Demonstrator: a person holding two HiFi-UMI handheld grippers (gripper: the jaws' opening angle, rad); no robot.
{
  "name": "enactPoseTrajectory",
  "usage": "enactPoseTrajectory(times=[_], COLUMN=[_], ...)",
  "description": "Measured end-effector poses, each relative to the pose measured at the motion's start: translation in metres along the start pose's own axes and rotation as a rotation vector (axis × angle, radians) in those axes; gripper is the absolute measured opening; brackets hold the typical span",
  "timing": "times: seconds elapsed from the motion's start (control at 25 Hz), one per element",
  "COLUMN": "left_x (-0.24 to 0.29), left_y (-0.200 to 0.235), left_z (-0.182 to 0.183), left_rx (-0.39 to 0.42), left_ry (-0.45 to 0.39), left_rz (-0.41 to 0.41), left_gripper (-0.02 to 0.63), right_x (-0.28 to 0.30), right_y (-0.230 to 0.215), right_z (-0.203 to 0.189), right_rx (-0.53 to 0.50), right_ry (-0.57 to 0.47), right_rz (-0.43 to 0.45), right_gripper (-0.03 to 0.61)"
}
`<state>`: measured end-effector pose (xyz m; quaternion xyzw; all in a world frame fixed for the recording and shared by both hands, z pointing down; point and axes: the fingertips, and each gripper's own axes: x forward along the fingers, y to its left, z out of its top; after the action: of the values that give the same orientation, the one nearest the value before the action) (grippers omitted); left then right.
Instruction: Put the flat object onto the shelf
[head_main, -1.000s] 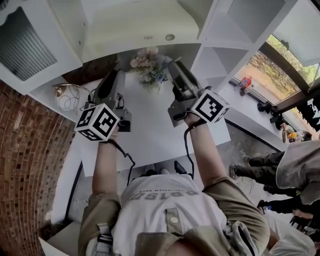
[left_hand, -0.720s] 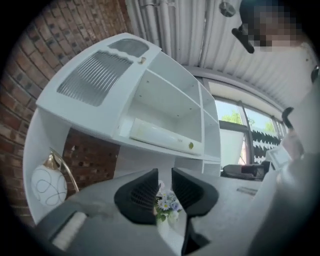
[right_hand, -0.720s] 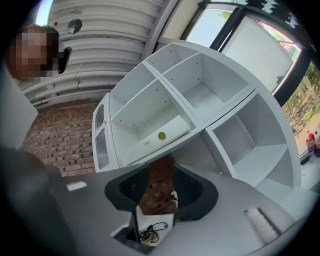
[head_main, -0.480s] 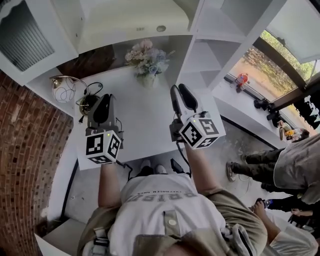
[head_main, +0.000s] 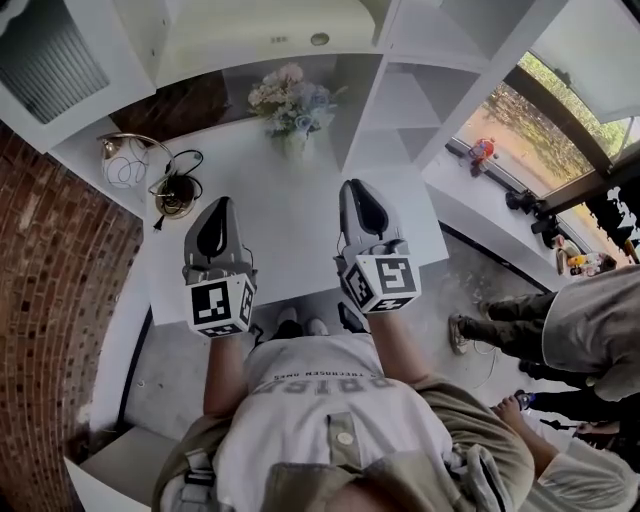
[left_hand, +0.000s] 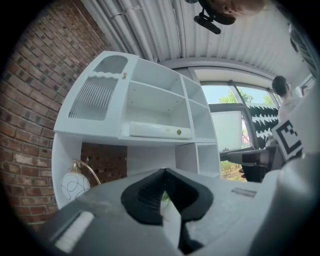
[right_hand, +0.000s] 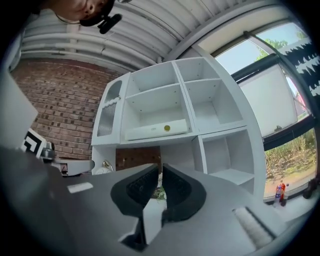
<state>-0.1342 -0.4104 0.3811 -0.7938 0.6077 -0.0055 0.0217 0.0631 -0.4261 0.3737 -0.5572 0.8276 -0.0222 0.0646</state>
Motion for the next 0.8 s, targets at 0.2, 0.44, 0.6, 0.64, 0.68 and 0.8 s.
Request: enactPoseTrajectory(times=[0.2,0.44,0.6,0.64,0.68,0.8], left_x=[-0.005,-0.006,-0.005,-0.005,-0.005,-0.003], left_y=[-0.015,-0.027,-0.032,-0.032,-0.033,-0.035], left_z=[0.000,0.005,0.008,0.008,0.008,0.008], left_rx=[0.067,0.081,0.072,0.071,0.070,0.072], left_ry=[-0.014,-0.031,-0.039,-0.040,-0.040,-0.038], left_rz=[-0.002,-0.020,-0.031,-0.034,-0.037,-0.047], left_gripper=[0.008,0.008,0.008,0.008,0.008,0.008], right_x=[-0.011,-0.015,-0.016,-0.017,-0.017,-0.015], right_y=[0.008,0.019,0.018,0.017,0.017,0.021], right_z=[-0.006,-0.004,0.002,0.003,0.005,0.007], right_rx=[-0.089,-0.131,-0.130,-0.130,-0.137,-0.234], right_ry=[0.002,-0.010,-0.031,-0.037,-0.044,-0.034], right_rz=[-0.010,0.011,0.007,0.005,0.002,-0.018], right_gripper=[0.006,0.006,0.006,0.005,0.005,0.002])
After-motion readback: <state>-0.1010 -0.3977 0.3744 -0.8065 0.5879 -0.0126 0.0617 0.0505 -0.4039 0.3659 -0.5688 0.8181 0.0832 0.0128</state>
